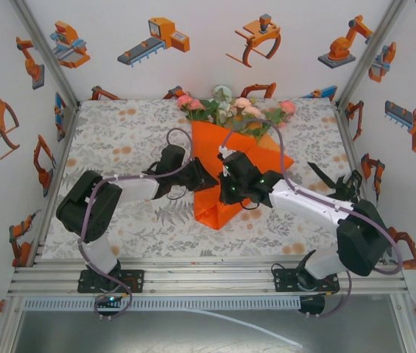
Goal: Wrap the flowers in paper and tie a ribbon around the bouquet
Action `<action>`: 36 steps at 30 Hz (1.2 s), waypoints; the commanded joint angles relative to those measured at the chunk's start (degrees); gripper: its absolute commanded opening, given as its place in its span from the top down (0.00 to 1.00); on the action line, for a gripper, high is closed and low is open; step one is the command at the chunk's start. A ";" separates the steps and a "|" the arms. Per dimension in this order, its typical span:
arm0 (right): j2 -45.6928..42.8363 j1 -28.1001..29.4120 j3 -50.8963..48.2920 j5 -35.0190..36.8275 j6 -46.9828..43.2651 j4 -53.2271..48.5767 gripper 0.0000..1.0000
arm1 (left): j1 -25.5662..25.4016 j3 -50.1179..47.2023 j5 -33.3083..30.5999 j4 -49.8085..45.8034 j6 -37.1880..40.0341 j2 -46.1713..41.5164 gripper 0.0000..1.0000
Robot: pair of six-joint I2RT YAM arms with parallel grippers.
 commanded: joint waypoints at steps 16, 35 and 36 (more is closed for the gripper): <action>1.24 -0.30 -2.37 -3.29 -1.31 4.76 1.00 | -1.83 12.23 18.35 15.20 -16.78 13.27 0.42; -7.48 -3.06 -1.81 2.46 0.66 -2.86 0.49 | -2.33 12.36 17.97 13.95 -12.61 13.93 1.00; -9.53 -4.30 -2.20 2.06 1.16 -3.50 0.48 | -2.45 12.31 17.68 13.64 -11.59 13.64 1.00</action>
